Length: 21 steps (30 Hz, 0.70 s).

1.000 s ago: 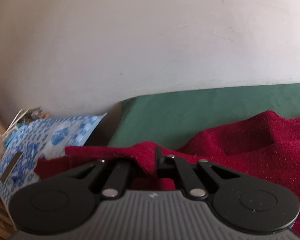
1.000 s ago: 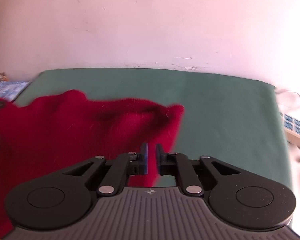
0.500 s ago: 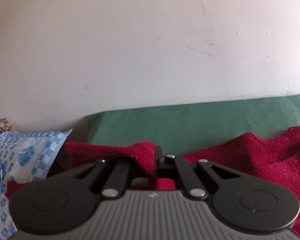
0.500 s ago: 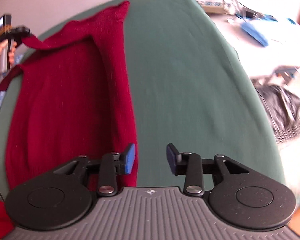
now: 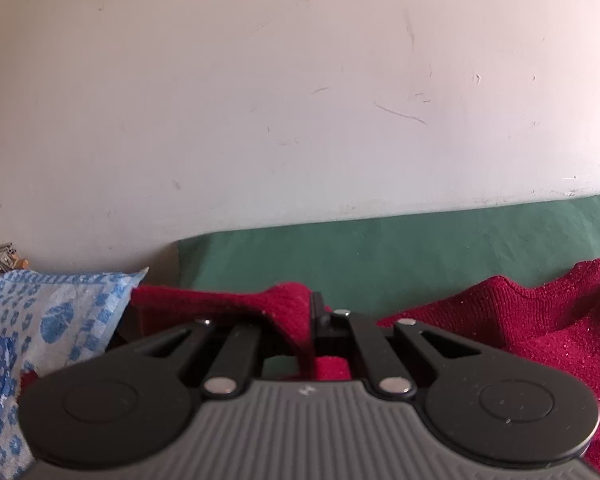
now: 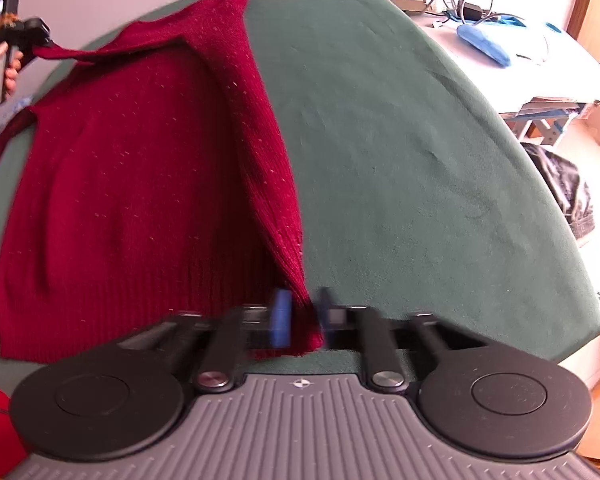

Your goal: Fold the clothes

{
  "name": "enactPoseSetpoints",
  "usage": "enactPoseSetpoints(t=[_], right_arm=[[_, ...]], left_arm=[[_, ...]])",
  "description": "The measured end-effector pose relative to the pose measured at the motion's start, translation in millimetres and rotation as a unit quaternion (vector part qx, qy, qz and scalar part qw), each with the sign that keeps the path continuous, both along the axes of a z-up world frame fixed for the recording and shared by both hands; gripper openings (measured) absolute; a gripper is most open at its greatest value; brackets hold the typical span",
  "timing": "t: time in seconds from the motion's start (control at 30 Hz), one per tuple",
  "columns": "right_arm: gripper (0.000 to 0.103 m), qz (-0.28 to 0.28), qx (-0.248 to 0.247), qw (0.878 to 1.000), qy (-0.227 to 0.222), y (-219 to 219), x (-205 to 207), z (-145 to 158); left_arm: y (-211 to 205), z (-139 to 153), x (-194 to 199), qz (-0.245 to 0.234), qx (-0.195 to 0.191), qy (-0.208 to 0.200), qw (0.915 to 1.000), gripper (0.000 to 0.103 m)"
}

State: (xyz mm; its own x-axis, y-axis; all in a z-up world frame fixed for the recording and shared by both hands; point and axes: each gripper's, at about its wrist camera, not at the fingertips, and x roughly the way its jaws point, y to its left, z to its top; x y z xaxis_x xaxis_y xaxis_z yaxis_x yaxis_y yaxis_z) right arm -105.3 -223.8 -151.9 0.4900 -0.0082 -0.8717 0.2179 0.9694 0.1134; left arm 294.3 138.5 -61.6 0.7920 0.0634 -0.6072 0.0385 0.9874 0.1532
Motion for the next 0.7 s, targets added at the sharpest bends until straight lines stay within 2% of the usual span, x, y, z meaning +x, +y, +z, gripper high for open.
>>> enactPoseSetpoints(t=[0.17,0.27,0.37,0.57,0.7], right_arm=[[0.005,-0.008,-0.005,0.999,-0.031,7,0,16],[0.005,0.016,-0.015,0.999,-0.042,20,0,27],[0.005,0.051,-0.024,0.997,-0.051,37,1,34],[0.005,0.114,-0.057,0.991,-0.035,63,4,25],[0.005,0.14,-0.074,0.987,-0.018,68,6,20]], left_arm=[[1,10,2,0.001,-0.014,-0.006,0.9999,0.002],[7,15,3,0.013,-0.027,-0.014,0.9995,0.002],[11,16,-2,0.017,-0.023,-0.027,0.9992,0.002],[19,19,-8,0.023,-0.017,-0.052,0.9982,0.002],[25,26,-2,0.019,-0.041,-0.045,0.998,0.002]])
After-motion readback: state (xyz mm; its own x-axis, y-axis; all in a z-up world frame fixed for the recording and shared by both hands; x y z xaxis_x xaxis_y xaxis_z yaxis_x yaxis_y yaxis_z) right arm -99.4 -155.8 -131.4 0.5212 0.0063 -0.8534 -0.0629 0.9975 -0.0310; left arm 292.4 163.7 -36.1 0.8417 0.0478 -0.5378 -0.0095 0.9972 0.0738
